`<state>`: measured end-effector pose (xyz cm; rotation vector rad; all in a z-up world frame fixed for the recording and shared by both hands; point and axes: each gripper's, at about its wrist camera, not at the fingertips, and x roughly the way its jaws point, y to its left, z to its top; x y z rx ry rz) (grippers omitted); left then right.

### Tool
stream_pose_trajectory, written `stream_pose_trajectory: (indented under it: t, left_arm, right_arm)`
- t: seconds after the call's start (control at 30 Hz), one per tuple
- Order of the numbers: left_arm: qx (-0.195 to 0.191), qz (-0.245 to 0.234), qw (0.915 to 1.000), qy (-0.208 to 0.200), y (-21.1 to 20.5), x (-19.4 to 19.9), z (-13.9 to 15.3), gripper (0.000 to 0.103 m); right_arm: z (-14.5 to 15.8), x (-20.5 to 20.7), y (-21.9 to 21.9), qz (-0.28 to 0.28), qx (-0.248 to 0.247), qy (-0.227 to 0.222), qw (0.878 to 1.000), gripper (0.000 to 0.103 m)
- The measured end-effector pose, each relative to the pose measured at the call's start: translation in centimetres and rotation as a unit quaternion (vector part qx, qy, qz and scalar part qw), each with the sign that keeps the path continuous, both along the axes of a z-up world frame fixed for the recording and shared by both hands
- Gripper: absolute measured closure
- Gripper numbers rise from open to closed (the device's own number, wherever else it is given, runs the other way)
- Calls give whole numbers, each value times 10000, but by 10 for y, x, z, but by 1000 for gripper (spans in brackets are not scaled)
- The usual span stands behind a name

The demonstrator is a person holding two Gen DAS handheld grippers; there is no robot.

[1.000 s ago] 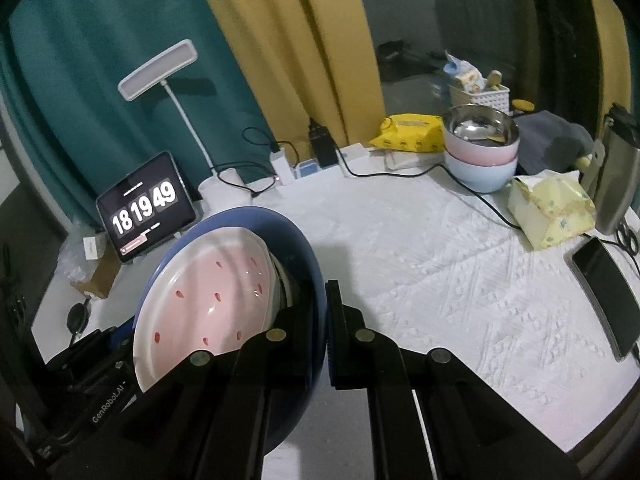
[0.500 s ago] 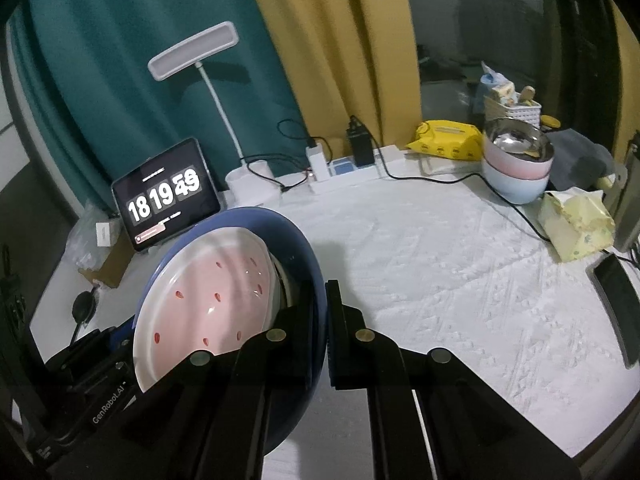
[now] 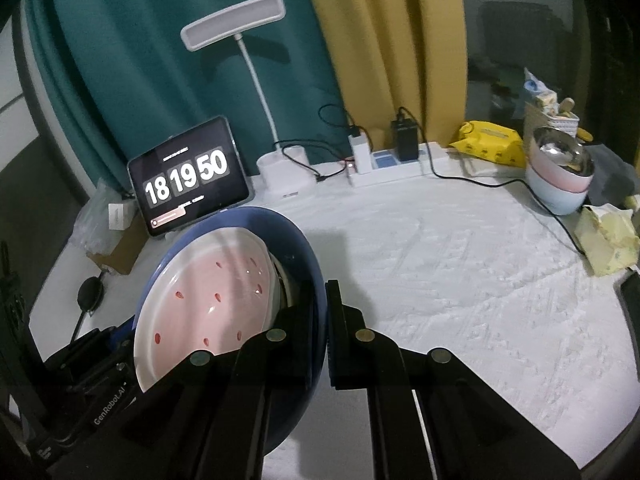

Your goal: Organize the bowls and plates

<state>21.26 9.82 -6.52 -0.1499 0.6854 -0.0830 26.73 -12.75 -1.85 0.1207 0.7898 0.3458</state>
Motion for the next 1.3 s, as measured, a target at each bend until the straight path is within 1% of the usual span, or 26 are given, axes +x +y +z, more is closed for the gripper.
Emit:
stream_pose_trajectory:
  t: [0.17,0.43,0.63,0.77,0.87,1.13,1.23,1.3]
  left_arm:
    - [-20,113,9999,62,15,5,-6,90]
    - [21,266,9993,274,37,16,-21,90]
    - [80,320,9986,423,42,24,-31,90]
    - [137,364,9985,393,44,26,-30,90]
    - [87,380,9985,392,47,29,-30,90]
    - [150,430,9982,390,48,30,-32,87]
    - [308,458,9979,337,45,29,-32,86]
    - [349,478,9977,323,45,29,-32,86]
  right_arm:
    - [-7,9,18,124,-29,75,9999,97]
    - [-24,28,41,277,-34,269,9992,97]
    - [-38,40,50,326,-12,435,9985,97]
    - [-43,46,53,363,14,484,9982,97]
    - [-47,49,56,388,-9,534,9978,96]
    - [-51,53,57,402,-46,514,9979,94]
    - [-51,52,58,406,-87,463,9981,94]
    - [-51,52,58,402,-103,459,9981,94]
